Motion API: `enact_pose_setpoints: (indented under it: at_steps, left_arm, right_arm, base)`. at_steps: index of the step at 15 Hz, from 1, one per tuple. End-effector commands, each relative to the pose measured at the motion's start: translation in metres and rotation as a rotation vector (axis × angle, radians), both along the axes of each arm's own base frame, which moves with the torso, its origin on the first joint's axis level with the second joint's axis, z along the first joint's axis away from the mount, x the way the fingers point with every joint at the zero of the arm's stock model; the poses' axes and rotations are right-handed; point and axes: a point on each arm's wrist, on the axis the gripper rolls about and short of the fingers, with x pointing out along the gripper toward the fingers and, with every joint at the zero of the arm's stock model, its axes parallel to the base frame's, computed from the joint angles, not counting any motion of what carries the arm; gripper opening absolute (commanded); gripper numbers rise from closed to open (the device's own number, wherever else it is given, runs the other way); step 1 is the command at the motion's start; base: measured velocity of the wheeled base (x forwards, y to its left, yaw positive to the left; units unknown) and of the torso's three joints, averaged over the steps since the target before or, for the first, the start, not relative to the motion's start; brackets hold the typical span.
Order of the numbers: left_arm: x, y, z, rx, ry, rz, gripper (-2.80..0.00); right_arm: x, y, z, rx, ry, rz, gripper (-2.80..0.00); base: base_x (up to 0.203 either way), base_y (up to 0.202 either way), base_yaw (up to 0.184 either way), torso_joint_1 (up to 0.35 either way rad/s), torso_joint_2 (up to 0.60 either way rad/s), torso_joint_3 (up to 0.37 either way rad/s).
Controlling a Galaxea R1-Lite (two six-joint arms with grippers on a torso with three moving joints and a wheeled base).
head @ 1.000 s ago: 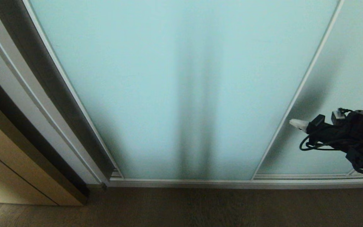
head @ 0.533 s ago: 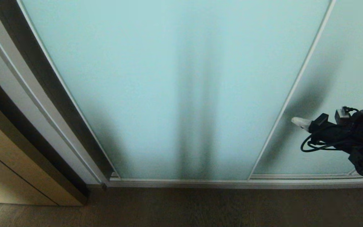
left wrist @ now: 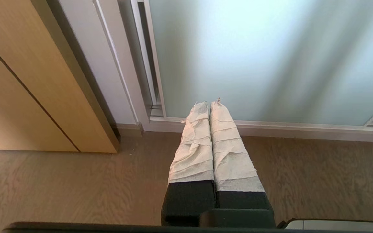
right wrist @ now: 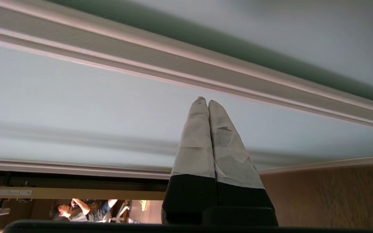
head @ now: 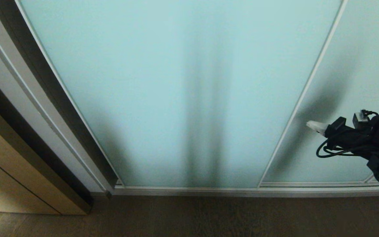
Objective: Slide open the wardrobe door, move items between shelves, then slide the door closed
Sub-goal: Close the door
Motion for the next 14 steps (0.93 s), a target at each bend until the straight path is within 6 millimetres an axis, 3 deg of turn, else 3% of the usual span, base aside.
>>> enact_pose_setpoints:
  at_steps: [1,4,8,11,14]
  left_arm:
    - [0.0,0.0,0.0,0.0,0.0,0.001,-2.8]
    - [0.0,0.0,0.0,0.0,0.002,0.0,-2.8]
    - [0.0,0.0,0.0,0.0,0.0,0.001,-2.8]
    - [0.0,0.0,0.0,0.0,0.0,0.0,-2.8]
    - [0.0,0.0,0.0,0.0,0.002,0.0,-2.8]
  right_arm:
    - [-0.013,-0.002,0.031,-0.017,-0.076,-0.009,-2.8]
    - [-0.043,0.004,0.084,-0.026,-0.192,-0.009,-2.8]
    - [-0.108,0.025,0.156,-0.037,-0.342,0.057,-2.8]
    - [-0.161,0.041,0.192,-0.059,-0.387,0.098,-2.8]
    - [-0.211,0.059,0.207,-0.065,-0.363,0.145,-2.8]
  base:
    - [0.0,0.0,0.0,0.0,0.0,0.0]
    - [0.0,0.0,0.0,0.0,0.0,0.0]
    - [0.0,0.0,0.0,0.0,0.0,0.0]
    - [0.0,0.0,0.0,0.0,0.0,0.0]
    - [0.0,0.0,0.0,0.0,0.0,0.0]
